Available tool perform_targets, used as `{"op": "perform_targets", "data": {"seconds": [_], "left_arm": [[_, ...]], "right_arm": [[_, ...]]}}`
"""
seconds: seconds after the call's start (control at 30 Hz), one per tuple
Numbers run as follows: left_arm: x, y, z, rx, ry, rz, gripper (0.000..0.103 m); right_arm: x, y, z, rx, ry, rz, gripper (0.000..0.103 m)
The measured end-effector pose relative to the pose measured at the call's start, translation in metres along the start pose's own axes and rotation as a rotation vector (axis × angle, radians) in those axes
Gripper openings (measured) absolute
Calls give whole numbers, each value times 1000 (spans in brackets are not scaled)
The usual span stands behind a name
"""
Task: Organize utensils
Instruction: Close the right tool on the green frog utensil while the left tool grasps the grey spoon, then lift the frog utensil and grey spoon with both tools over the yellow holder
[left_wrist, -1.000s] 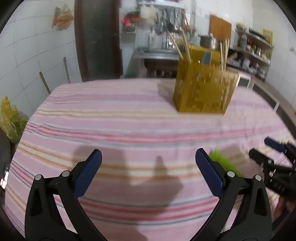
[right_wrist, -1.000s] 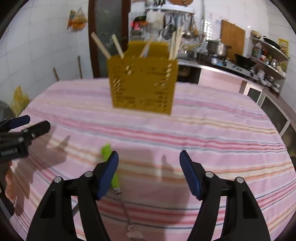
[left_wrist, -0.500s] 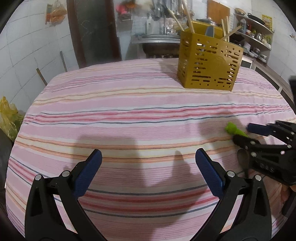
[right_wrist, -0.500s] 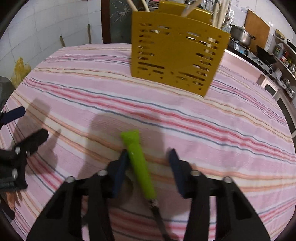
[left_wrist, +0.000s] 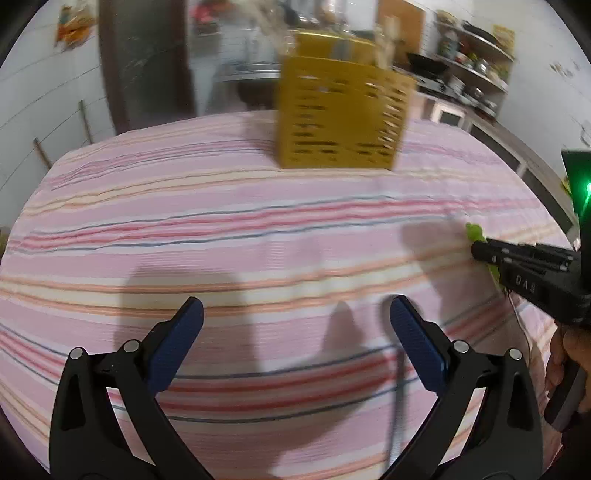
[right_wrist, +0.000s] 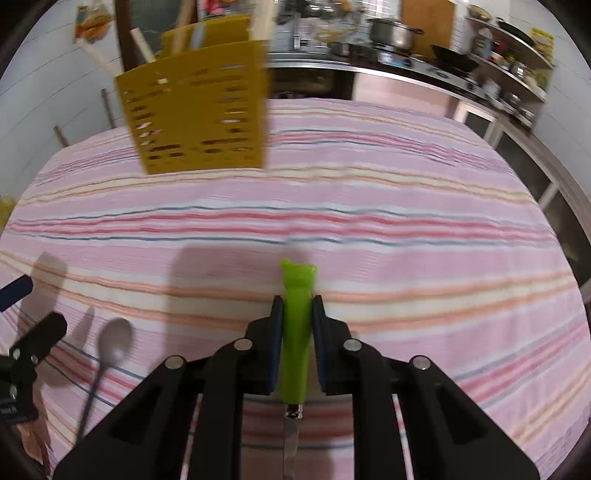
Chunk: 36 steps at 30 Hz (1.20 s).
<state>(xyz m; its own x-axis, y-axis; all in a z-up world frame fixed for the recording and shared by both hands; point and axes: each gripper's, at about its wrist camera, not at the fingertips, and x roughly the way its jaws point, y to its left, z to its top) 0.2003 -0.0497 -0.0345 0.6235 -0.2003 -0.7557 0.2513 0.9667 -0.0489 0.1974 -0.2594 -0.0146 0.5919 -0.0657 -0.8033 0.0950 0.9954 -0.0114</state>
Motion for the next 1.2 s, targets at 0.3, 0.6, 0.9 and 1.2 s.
{"op": "perform_targets", "data": {"seconds": [0.3,0.6,0.9,1.2], "left_arm": [[25,-55,-8,97,103,-11,69],[28,-57,0,69,134,-9,35],[32,-49,7,26,143,14,35],[19,-12,14,-62,53,69,35]], "right_arm": [[2,-30,-14,45,7,15,16],[4,-30,-10,42,29,36,16],[12,-32,-2,33,95,59,16],[-11,-29,2,71,-36,65,16]]}}
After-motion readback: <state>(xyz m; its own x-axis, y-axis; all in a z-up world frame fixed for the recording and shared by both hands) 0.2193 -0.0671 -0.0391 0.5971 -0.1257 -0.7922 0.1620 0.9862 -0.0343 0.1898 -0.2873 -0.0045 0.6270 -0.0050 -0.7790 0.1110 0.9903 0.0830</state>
